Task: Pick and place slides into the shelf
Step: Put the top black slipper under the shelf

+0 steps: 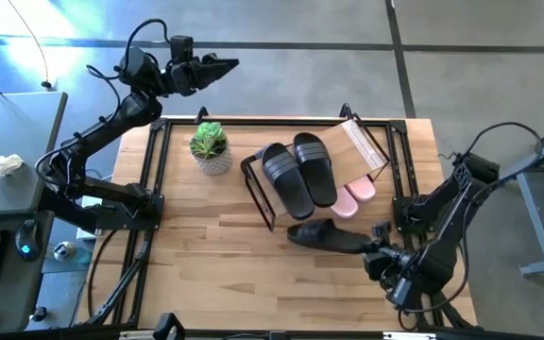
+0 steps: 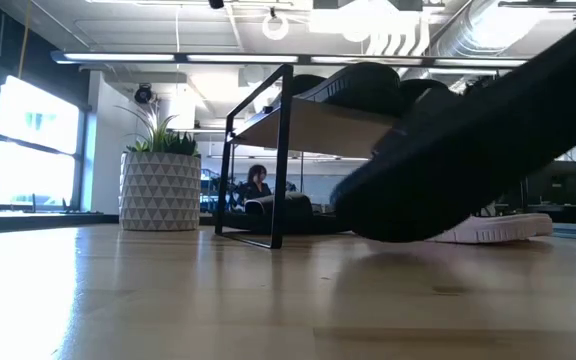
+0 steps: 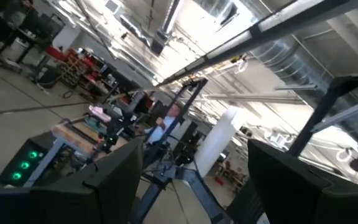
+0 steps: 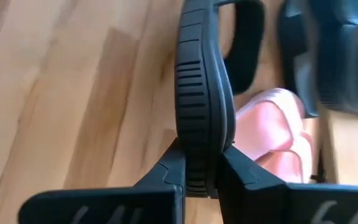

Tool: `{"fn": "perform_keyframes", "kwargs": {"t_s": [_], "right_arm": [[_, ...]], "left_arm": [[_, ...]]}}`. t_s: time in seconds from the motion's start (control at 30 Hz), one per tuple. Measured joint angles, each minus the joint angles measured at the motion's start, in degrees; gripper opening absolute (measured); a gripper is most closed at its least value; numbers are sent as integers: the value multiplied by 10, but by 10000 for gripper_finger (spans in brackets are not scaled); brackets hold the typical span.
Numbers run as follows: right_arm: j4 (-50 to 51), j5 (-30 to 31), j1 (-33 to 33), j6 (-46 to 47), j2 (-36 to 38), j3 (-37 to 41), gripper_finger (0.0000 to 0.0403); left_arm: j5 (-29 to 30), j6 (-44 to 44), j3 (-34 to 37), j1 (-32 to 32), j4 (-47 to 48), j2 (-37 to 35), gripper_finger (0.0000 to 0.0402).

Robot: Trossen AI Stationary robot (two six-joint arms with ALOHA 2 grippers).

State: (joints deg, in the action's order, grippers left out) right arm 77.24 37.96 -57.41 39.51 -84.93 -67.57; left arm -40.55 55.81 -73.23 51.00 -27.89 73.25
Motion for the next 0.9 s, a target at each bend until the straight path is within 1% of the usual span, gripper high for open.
{"fn": "perform_keyframes", "kwargs": {"t_s": [0.07,0.13,0.27,0.4,0.53,0.67,0.8,0.9], "right_arm": [[14,21,-7,10,-5,0,26],[16,16,-6,-7,-15,0,26],[11,0,11,-10,-45,0,26],[7,20,31,-15,-84,0,26],[8,61,43,16,-127,0,26],[8,86,46,42,-171,0,26],[-7,90,51,49,-216,0,26],[-21,90,55,75,-248,0,26]], "left_arm": [[-1,0,0,0,4,0,271],[-2,-1,0,0,9,0,271],[-4,-2,0,-1,11,0,271],[-4,-2,0,0,11,0,271],[-4,-2,0,0,11,0,271],[-9,-2,0,0,11,0,271],[-10,0,0,0,10,0,271],[-10,0,0,0,10,0,271]]}}
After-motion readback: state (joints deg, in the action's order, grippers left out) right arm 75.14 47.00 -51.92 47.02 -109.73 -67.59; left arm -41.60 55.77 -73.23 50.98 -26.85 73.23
